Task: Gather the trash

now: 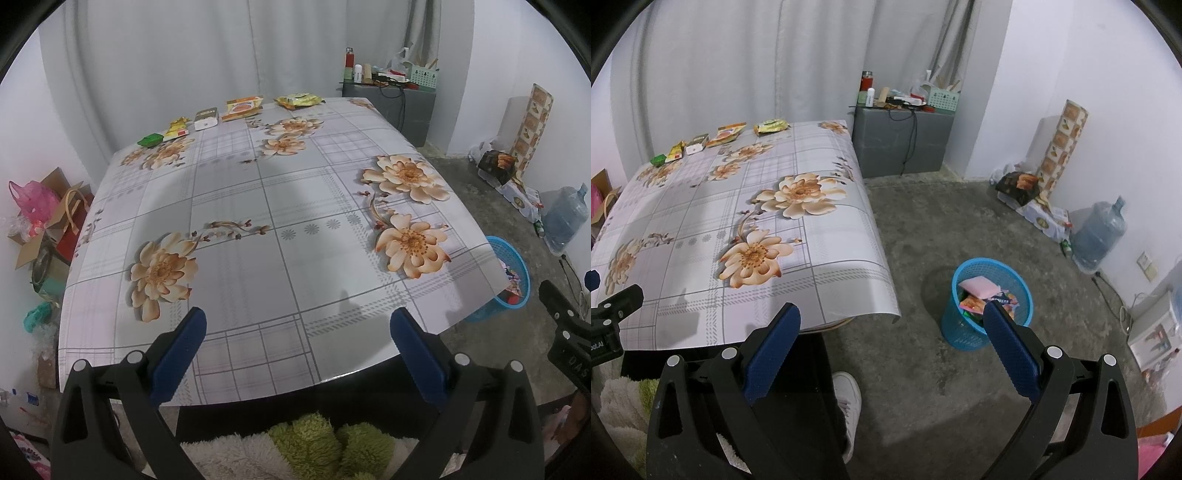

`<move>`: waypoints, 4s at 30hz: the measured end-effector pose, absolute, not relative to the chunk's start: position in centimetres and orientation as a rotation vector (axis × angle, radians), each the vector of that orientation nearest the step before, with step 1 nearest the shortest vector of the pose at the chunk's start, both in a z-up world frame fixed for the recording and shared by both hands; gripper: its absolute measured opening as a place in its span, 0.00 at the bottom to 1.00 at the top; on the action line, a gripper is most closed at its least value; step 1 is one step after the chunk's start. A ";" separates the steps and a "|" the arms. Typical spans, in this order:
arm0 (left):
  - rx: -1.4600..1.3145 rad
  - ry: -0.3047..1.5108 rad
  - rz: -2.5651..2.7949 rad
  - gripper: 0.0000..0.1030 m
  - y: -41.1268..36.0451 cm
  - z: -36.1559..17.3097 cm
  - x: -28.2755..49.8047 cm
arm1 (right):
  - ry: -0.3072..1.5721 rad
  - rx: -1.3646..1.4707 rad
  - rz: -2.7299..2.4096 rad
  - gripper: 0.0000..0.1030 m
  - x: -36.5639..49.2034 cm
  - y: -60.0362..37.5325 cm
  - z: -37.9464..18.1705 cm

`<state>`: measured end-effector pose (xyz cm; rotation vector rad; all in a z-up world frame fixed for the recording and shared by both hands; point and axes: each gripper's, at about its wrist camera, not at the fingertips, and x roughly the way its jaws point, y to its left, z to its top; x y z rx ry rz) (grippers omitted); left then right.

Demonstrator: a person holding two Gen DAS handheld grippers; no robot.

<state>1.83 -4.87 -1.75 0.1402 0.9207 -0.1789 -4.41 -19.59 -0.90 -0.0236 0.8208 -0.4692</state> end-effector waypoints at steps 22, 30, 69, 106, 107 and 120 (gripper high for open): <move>0.142 0.928 -0.171 0.95 -4.3 -1.8 1.8 | 0.822 -0.013 -0.474 0.92 -4.3 -19.5 -1.0; 0.143 0.929 -0.170 0.95 -4.3 -1.8 1.8 | 0.822 -0.011 -0.474 0.92 -4.3 -19.5 -1.0; 0.089 0.949 -0.120 0.95 -2.0 -2.0 3.2 | 0.818 -0.008 -0.457 0.92 -2.3 -15.4 -0.6; 0.103 0.952 -0.120 0.95 -2.5 -1.9 2.9 | 0.819 0.006 -0.452 0.92 -2.9 -15.3 -0.4; 0.104 0.951 -0.120 0.95 -2.5 -1.9 2.9 | 0.819 0.007 -0.451 0.92 -2.9 -15.4 -0.4; 0.106 0.955 -0.123 0.95 -2.6 -1.9 2.7 | 0.819 0.008 -0.446 0.92 -3.0 -16.0 -0.3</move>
